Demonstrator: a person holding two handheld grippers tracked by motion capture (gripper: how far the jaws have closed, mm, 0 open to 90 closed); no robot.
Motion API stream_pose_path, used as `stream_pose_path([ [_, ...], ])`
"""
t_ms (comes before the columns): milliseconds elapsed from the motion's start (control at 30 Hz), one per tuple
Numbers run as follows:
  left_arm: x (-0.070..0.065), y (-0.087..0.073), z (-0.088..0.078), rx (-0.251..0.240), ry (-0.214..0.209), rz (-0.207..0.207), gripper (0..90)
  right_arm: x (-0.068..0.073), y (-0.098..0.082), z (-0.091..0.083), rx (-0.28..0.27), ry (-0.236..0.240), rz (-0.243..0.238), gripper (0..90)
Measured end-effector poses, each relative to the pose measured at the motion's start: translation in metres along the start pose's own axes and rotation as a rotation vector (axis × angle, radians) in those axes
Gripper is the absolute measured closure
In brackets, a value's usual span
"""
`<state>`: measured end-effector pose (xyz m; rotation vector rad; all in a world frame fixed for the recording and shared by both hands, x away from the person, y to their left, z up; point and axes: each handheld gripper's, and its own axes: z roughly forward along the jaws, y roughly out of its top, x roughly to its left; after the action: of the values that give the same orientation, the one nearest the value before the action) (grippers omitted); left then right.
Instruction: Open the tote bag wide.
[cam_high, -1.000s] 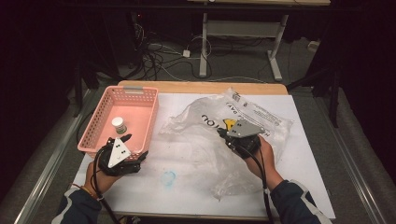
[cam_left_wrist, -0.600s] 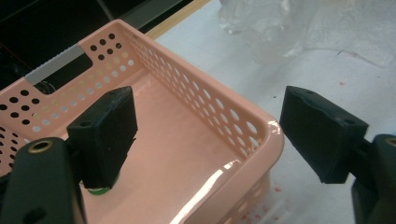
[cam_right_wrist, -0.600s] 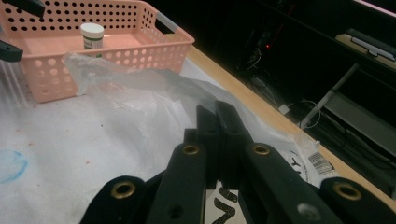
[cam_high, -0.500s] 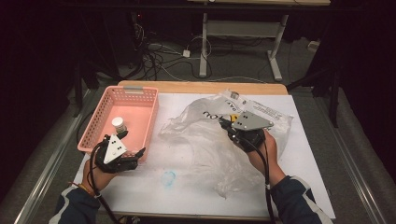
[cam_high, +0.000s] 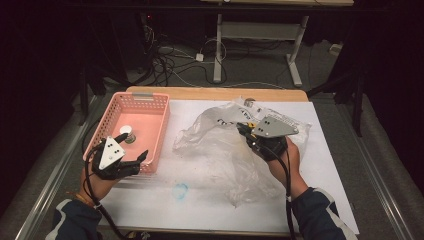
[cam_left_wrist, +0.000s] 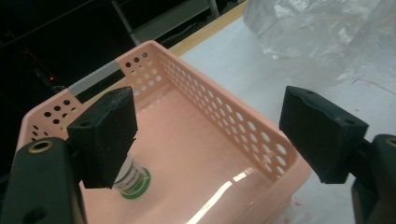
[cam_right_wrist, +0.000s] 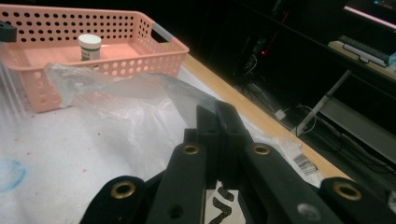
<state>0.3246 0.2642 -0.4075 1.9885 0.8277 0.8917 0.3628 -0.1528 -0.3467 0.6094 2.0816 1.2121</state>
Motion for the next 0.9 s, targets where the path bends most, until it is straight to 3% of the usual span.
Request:
stream_pose_path([
  [133,0.014,0.006,-0.003,0.014,0.025,-0.020,19.0,-0.001,0.005,-0.001,-0.017,-0.010,-0.005,90.0],
  [333,0.038,0.013,0.007,0.097,0.023,-0.042,18.9,0.001,0.013,-0.001,-0.041,-0.027,-0.017,90.0],
  [367,0.046,0.013,0.014,0.140,0.019,-0.050,18.9,0.001,0.014,-0.001,-0.045,-0.032,-0.019,90.0],
  [433,0.050,0.013,0.019,0.163,0.014,-0.054,18.9,0.001,0.015,-0.001,-0.057,-0.043,-0.023,90.0],
  [467,0.057,0.014,0.030,0.222,0.003,-0.054,18.9,0.001,0.016,-0.001,-0.061,-0.049,-0.021,90.0],
  [500,0.057,0.014,0.030,0.222,0.003,-0.054,18.9,0.001,0.017,-0.002,-0.067,-0.056,-0.024,90.0],
  [633,0.067,0.018,0.051,0.337,0.014,-0.019,18.9,0.000,0.017,-0.001,-0.071,-0.058,-0.020,90.0],
  [900,0.088,0.020,0.092,0.507,0.012,-0.057,19.9,-0.003,0.013,-0.001,-0.064,-0.040,-0.007,90.0],
])
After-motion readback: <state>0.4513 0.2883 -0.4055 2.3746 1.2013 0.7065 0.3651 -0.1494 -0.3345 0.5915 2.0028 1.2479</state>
